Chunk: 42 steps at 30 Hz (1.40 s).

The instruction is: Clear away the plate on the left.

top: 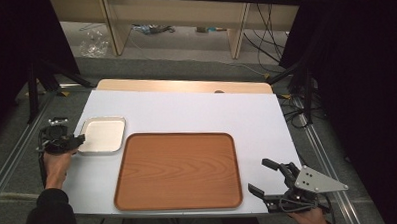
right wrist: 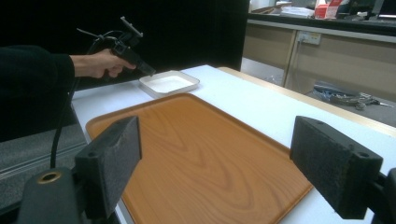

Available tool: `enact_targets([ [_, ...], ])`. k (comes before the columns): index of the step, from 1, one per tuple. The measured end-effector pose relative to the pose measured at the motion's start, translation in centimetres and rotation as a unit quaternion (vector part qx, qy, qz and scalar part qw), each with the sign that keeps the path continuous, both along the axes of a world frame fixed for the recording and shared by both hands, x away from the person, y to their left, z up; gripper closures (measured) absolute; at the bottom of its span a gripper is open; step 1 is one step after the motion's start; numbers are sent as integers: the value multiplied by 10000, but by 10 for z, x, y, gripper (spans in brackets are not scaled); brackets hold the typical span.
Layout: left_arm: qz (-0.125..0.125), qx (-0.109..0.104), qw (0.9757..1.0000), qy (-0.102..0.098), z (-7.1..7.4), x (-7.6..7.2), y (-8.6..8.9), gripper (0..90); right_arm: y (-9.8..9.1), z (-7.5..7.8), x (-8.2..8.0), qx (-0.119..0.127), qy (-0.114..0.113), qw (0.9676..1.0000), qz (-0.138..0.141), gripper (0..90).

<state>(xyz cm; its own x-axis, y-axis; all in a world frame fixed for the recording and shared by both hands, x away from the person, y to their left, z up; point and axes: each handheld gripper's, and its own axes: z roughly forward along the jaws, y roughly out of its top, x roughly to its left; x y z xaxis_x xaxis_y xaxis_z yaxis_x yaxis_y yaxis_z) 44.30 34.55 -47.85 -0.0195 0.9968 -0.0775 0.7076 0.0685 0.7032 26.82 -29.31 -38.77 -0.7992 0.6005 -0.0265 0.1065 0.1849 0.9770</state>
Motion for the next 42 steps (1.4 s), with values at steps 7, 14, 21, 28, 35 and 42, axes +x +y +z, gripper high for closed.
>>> enact_targets([
  [7,-56,-88,9998,180,-1,3,-1,663,1,-1,1,23,-1,10000,43,176],
  [14,-14,-111,9993,368,-6,9,-1,723,1,-1,1,7,-6,10000,77,177],
  [21,133,-285,9987,406,-8,10,0,775,1,-1,1,4,26,10000,73,178],
  [28,313,-481,9975,401,-9,9,2,819,2,0,0,-14,22,9999,99,179],
  [35,116,-738,9971,163,-11,5,11,860,2,0,0,31,68,9999,107,179],
  [42,84,-963,9953,-5,-3,0,7,884,1,0,-1,-45,95,9999,88,180],
])
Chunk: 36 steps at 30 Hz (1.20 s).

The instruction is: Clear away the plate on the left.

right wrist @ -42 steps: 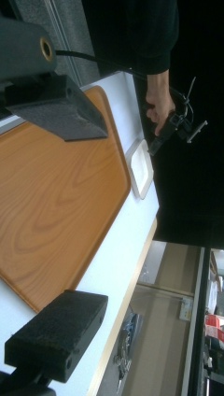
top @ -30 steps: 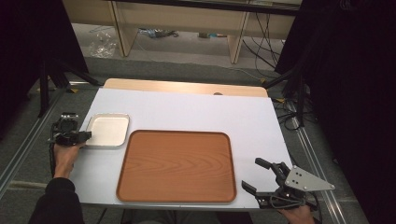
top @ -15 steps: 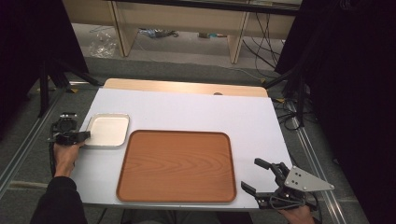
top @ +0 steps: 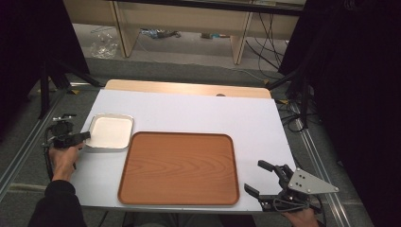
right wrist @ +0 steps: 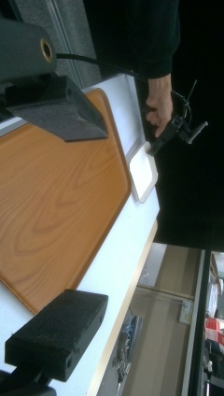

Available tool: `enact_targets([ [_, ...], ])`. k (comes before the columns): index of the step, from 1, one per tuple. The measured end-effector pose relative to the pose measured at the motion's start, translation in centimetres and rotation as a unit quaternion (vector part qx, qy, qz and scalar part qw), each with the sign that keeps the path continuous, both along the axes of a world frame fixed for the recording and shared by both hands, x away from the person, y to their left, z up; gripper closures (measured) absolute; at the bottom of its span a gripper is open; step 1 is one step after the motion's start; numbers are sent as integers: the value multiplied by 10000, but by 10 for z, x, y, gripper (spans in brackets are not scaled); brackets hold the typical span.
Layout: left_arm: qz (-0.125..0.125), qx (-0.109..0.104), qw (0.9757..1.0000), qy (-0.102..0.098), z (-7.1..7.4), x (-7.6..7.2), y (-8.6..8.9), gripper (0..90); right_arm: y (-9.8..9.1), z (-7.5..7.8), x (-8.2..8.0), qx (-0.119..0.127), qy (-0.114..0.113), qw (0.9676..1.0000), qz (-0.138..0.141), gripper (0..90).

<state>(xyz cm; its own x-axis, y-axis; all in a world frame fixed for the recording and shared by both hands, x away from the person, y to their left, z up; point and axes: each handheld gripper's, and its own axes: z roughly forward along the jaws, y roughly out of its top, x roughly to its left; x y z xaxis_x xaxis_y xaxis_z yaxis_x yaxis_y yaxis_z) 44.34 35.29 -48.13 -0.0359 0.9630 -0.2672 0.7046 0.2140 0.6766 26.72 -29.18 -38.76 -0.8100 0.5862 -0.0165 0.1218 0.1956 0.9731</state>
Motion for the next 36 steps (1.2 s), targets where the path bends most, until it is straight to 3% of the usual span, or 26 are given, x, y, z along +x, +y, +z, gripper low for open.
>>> enact_targets([
  [3,14,54,10000,-69,4,-2,0,886,0,0,0,15,-78,10000,-19,180],
  [5,128,-71,9997,-186,5,-3,-1,886,-1,0,0,-21,-55,10000,-30,180],
  [8,180,31,9995,-240,9,-5,-1,886,0,0,0,35,-82,10000,-26,180],
  [11,256,2,9992,-307,10,-7,1,885,0,0,-1,36,94,9999,33,180],
  [12,325,5,9987,-392,14,-9,6,885,-1,0,0,5,-83,10000,-8,180],
  [14,374,12,9984,-413,17,-11,9,886,-1,1,0,10,-83,10000,-19,180],
  [15,393,21,9982,-447,18,-12,11,885,0,0,-1,27,98,9999,43,180],
  [16,480,-14,9976,-502,21,-15,14,885,0,-1,1,72,-113,9999,4,180],
  [17,480,-14,9976,-502,21,-15,14,886,0,0,-1,11,69,10000,14,180],
  [18,490,-78,9971,-584,25,-17,18,886,0,0,-1,17,13,10000,-7,180],
  [19,475,-153,9964,-692,26,-18,20,886,0,0,1,42,-72,10000,7,180],
  [27,403,-356,9951,-824,36,-22,17,886,0,0,1,5,-71,10000,6,180],
  [30,316,-447,9948,-863,39,-23,13,885,0,0,-1,22,64,10000,-3,180],
  [32,253,-502,9945,-879,41,-24,8,886,-1,0,1,4,-43,10000,-4,180],
  [34,237,-567,9941,-895,42,-25,4,886,0,0,-1,-15,3,10000,-31,180],
  [36,140,-527,9944,-904,44,-26,-3,886,0,0,0,11,-47,10000,-18,180],
])
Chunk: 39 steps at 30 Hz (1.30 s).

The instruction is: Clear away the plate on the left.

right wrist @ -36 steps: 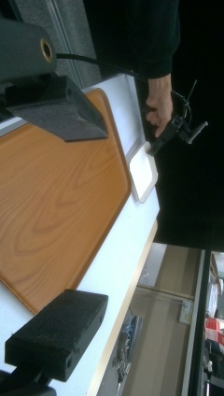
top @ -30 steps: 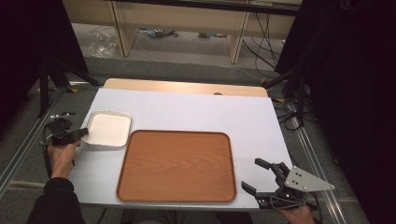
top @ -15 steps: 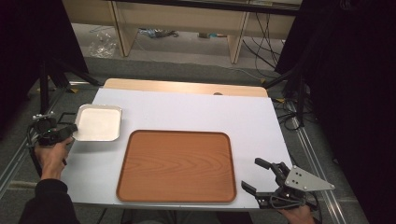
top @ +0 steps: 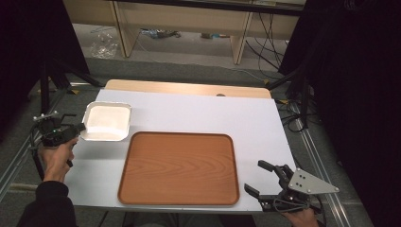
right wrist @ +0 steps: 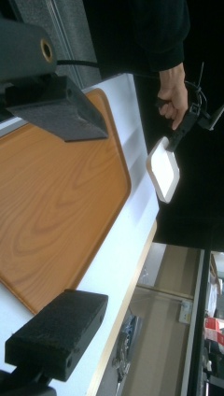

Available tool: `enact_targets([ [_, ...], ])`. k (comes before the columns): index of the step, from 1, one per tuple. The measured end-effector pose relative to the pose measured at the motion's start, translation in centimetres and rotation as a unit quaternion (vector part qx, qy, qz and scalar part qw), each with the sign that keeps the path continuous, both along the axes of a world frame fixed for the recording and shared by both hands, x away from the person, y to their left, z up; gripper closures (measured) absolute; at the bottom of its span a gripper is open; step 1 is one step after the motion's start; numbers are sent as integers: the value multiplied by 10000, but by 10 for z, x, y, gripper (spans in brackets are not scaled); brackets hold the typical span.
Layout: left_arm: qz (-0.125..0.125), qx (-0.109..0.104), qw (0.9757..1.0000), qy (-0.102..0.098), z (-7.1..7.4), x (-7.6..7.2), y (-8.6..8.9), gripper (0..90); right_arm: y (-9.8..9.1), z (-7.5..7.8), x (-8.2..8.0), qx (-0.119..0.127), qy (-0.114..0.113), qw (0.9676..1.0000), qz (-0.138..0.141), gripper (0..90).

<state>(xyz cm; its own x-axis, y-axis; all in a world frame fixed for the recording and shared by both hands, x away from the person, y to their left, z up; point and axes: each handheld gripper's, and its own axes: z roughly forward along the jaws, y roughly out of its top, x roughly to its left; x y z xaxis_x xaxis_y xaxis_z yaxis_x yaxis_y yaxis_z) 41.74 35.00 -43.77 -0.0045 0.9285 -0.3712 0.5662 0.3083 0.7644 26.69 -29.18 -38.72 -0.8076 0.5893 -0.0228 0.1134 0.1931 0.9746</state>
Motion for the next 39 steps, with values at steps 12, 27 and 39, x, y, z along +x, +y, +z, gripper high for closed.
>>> enact_targets([
  [12,-533,-42,9986,-45,4,-5,-31,885,0,0,0,-18,-14,10000,-4,180],
  [27,-1511,-182,9884,20,4,-19,-93,885,0,0,0,-27,-51,10000,25,181],
  [39,-1967,-392,9797,46,2,-31,-120,885,1,-1,0,-9,-52,10000,26,182],
])
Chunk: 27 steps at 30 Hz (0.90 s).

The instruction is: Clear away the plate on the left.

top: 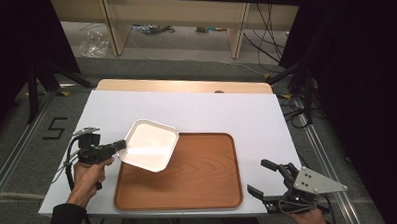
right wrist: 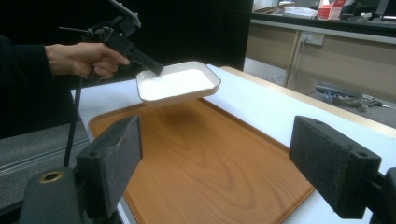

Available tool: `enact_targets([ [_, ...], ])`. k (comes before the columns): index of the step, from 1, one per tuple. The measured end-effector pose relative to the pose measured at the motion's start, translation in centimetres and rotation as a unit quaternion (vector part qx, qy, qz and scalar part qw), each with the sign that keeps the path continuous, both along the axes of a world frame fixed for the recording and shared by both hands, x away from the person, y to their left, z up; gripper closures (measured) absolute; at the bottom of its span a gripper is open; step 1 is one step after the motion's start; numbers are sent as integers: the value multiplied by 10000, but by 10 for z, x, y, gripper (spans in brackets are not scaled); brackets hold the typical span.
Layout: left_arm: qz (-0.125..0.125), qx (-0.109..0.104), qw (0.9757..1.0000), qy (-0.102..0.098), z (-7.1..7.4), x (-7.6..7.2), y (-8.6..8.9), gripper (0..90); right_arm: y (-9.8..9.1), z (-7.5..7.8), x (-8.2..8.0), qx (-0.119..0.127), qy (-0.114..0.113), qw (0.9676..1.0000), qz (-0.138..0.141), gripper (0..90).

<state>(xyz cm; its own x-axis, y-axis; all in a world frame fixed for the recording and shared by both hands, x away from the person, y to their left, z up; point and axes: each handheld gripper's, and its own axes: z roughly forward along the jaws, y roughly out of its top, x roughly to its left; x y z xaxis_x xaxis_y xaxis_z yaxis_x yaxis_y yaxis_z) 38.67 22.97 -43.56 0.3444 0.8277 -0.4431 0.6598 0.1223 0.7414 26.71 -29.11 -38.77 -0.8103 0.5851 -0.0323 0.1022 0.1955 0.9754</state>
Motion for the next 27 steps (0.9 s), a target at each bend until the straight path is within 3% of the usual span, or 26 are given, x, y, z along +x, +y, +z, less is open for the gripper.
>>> enact_targets([
  [14,-326,105,9994,77,-5,-16,-28,885,0,0,0,38,-24,10000,20,182],
  [17,-454,246,9986,110,-8,-18,-36,885,-1,1,0,-26,32,10000,-6,182],
  [18,-491,247,9984,128,-9,-19,-39,885,0,0,0,29,-64,10000,15,182],
  [26,-762,361,9962,224,-17,-22,-62,885,1,0,0,70,-70,10000,8,182],
  [27,-820,376,9956,255,-18,-21,-65,885,0,0,0,-8,-4,10000,25,182],
])
